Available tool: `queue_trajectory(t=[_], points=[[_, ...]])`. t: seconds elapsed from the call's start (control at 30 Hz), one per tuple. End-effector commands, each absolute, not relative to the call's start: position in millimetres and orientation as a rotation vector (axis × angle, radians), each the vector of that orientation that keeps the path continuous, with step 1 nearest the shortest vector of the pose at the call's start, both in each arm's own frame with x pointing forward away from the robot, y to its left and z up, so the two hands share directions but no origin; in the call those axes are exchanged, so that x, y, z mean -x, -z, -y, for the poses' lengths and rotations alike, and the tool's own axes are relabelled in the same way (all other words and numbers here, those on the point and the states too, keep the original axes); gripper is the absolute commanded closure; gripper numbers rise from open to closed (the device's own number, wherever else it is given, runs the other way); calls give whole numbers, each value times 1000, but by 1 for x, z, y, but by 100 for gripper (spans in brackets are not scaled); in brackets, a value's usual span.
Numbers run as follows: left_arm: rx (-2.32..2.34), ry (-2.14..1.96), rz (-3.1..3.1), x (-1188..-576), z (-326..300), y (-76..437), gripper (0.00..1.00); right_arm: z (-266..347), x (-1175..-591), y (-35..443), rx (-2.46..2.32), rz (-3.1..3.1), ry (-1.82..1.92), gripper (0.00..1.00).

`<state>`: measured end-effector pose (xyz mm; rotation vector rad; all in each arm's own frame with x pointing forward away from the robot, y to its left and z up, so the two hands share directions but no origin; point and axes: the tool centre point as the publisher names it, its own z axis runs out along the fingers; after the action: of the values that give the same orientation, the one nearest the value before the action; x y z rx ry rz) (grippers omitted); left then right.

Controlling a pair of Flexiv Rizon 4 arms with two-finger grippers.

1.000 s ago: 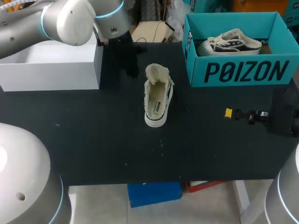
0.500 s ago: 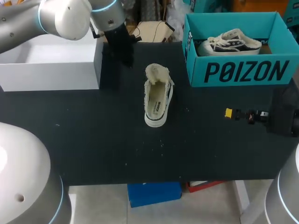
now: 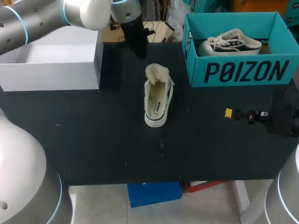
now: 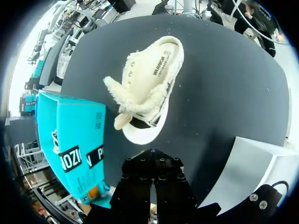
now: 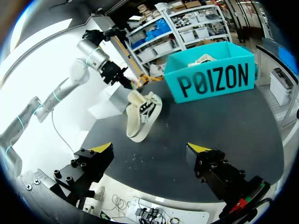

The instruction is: Take the shoe out of the shoebox, open the shoe tongue, remove and reinsert the insole, then place the shoe into the shoebox

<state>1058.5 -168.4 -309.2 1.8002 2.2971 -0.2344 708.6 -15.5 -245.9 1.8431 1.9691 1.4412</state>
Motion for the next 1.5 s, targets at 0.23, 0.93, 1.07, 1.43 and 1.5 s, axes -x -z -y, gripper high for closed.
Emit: queue_trajectory(t=[0.23, 0.93, 1.07, 1.43, 1.5], points=[[-1903, 360, -2231, -1044, 213, 320, 100, 16, -708, 246, -1843, -1969, -1445, 0], [-2046, 488, -2178, -967, 215, 350, 100, 16, -708, 246, -1843, -1969, -1445, 0], [-2054, 494, -2188, -963, 214, 355, 100, 16, -708, 246, -1843, -1969, -1445, 0], [-2081, 499, -2161, -962, 223, 353, 100, 16, -708, 246, -1843, -1969, -1445, 0], [-2073, 471, -2145, -965, 221, 340, 100, 16, -708, 246, -1843, -1969, -1445, 0]])
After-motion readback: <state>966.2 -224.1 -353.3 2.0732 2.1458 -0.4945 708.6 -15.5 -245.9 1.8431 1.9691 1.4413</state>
